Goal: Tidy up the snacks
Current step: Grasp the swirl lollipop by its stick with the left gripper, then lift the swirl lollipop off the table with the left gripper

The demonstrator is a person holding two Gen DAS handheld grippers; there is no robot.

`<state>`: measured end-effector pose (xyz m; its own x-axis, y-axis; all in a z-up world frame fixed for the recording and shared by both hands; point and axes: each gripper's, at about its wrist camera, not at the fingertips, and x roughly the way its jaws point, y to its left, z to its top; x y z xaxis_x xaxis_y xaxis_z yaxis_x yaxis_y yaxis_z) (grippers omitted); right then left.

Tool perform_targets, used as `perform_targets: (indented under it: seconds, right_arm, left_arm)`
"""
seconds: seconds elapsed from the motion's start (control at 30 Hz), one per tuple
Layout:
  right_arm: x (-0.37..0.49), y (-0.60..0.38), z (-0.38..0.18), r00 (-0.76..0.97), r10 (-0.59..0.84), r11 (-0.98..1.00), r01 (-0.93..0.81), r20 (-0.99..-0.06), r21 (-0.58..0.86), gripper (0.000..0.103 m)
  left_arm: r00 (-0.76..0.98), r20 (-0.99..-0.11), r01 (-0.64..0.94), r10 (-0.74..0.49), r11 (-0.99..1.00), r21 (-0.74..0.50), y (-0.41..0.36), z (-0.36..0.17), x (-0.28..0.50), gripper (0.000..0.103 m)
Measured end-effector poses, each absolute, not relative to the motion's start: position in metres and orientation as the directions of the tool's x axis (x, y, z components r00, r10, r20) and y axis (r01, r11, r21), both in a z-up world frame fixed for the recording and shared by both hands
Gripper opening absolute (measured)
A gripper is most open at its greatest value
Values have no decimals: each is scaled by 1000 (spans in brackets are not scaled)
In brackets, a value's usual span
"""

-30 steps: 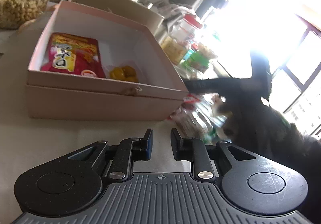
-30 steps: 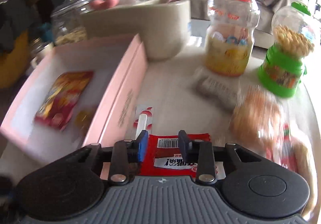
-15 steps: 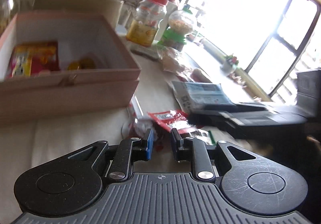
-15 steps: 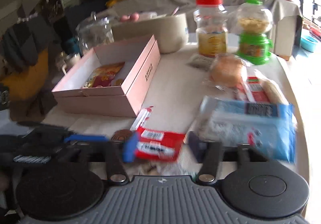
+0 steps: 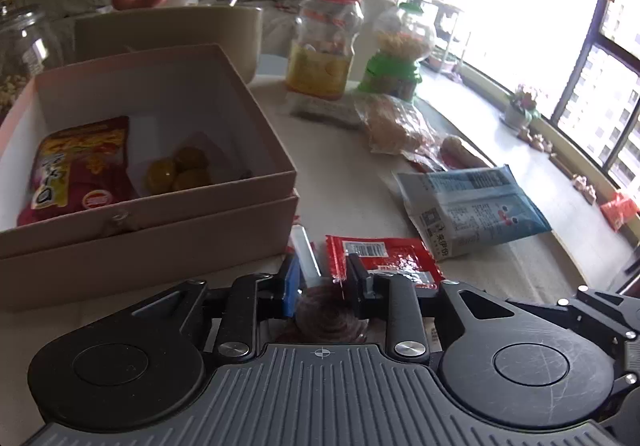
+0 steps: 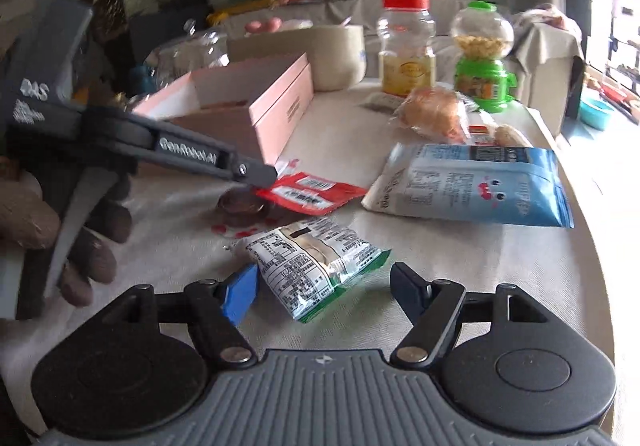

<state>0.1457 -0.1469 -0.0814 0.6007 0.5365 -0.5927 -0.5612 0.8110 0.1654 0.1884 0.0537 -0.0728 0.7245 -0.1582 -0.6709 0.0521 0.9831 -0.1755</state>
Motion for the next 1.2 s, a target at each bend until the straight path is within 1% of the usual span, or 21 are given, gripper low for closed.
perform_targets:
  seconds: [0.07,0.13,0.2,0.3,0.4,0.47,0.5,0.57,0.67,0.73,0.83,0.93,1.03,1.13,1.2]
  right_arm:
    - [148,-159,-82,611,550,819,-530,-569,222,73]
    - [151,-172,-82,631,556,827,-483,-542,286,76]
    - [156,-182,-84,646,553,833,-432,-526,345,81]
    - [162,-196,-87,659,552,829,-367,-511,422,84]
    - [167,-200,-90,657,555,823,-342,-511,454,84]
    - [168,-200,-91,656,552,825,-341,-515,451,85]
    - [167,-198,-91,657,549,828,-344,-516,443,85]
    - [166,-193,-90,653,546,833,-359,-525,420,85]
    - [154,-183,-85,633,544,839,-421,-550,346,85]
    - [143,-179,-83,623,534,843,-441,-571,308,85]
    - [128,-181,-84,630,515,853,-441,-581,278,85]
    - [124,-187,-85,657,484,874,-399,-577,279,85]
    - [128,-190,-86,660,482,876,-379,-576,299,85]
    - [128,-188,-86,661,477,879,-382,-579,287,86]
    - [127,-186,-86,663,471,881,-382,-582,278,86]
  left_arm:
    - [722,-673,93,-159,987,-134,46,-73,189,31]
    - [720,-676,142,-159,987,-81,40,-71,182,31]
    - [715,-677,187,-174,981,-54,39,-68,171,32]
    - [703,-687,257,-187,966,0,40,-65,145,31]
    - [683,-718,272,-136,959,76,42,-69,118,32]
    - [676,-729,230,-103,970,77,50,-74,109,31]
    - [681,-725,208,-108,977,49,55,-73,106,30]
    - [699,-698,174,-156,984,-46,65,-65,104,30]
    - [722,-651,144,-233,971,-189,69,-52,118,30]
    - [726,-647,124,-234,969,-213,65,-50,138,30]
    - [731,-658,53,-182,976,-211,59,-56,169,30]
    - [693,-696,59,-187,977,-204,51,-69,192,30]
    - [697,-699,156,-162,985,-74,35,-69,180,30]
    - [673,-710,288,-209,958,-8,31,-70,151,32]
    - [661,-720,336,-210,941,35,32,-72,130,32]
